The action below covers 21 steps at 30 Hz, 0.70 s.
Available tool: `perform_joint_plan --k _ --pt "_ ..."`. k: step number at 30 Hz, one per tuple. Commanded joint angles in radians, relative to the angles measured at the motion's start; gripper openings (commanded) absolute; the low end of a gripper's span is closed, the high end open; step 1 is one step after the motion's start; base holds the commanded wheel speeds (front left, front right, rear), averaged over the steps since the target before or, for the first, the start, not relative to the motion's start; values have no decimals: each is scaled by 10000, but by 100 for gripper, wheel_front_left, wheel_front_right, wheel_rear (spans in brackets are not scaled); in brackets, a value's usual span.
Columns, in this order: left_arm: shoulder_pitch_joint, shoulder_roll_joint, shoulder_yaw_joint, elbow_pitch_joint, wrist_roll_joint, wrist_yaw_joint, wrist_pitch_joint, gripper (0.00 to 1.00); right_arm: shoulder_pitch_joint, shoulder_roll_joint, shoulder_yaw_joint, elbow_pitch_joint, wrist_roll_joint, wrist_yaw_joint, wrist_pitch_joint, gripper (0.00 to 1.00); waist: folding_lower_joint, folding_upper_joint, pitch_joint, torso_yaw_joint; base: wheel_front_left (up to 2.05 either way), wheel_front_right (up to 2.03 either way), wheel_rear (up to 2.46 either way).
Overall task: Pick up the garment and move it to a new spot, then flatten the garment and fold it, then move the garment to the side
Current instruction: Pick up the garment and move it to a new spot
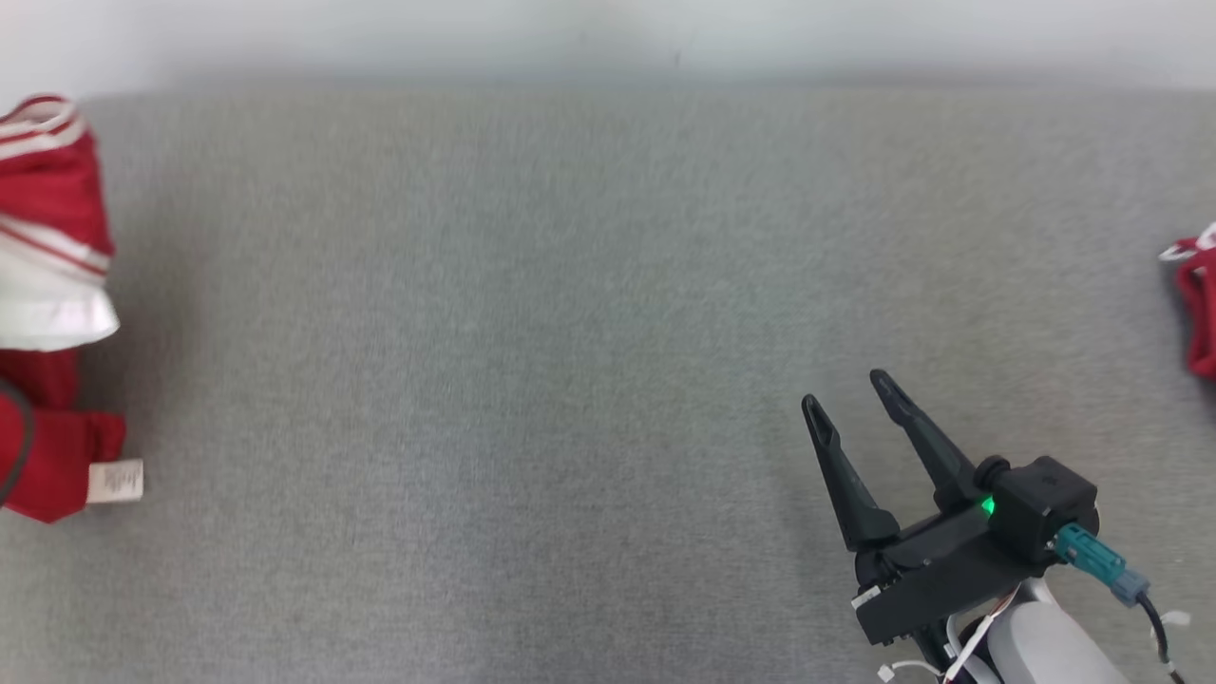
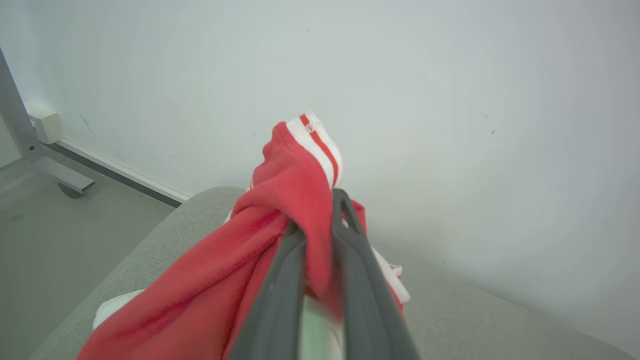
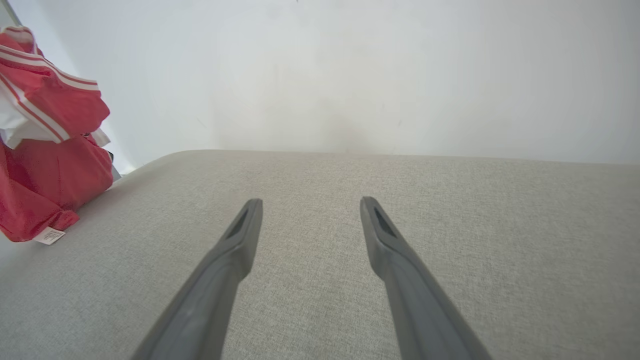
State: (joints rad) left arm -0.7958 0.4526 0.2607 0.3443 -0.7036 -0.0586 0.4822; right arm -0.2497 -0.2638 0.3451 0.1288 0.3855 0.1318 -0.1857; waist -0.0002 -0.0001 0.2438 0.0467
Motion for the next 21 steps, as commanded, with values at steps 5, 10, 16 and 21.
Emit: perform_joint_plan --k 5,10,16,21 --pt "-380 -464 -548 -1239 -26 156 509 0 282 195 -6 243 178 -26 -204 100 2 1 -1267 -856 0 0 0" --pt "-848 -1131 -1245 -2460 -237 240 965 0 509 248 -152 365 222 -26 -317 100 2 1 -1622 -1593 0 0 0" --pt "-1131 -1843 -1827 -3045 -445 279 1081 0 614 276 -242 376 263 -26 -360 100 2 1 -1727 -2284 0 0 0" --pt "-1133 -2549 -2414 -3356 -546 257 967 0 636 361 -266 344 257 -26 -374 100 2 1 -1751 -2992 0 0 0"
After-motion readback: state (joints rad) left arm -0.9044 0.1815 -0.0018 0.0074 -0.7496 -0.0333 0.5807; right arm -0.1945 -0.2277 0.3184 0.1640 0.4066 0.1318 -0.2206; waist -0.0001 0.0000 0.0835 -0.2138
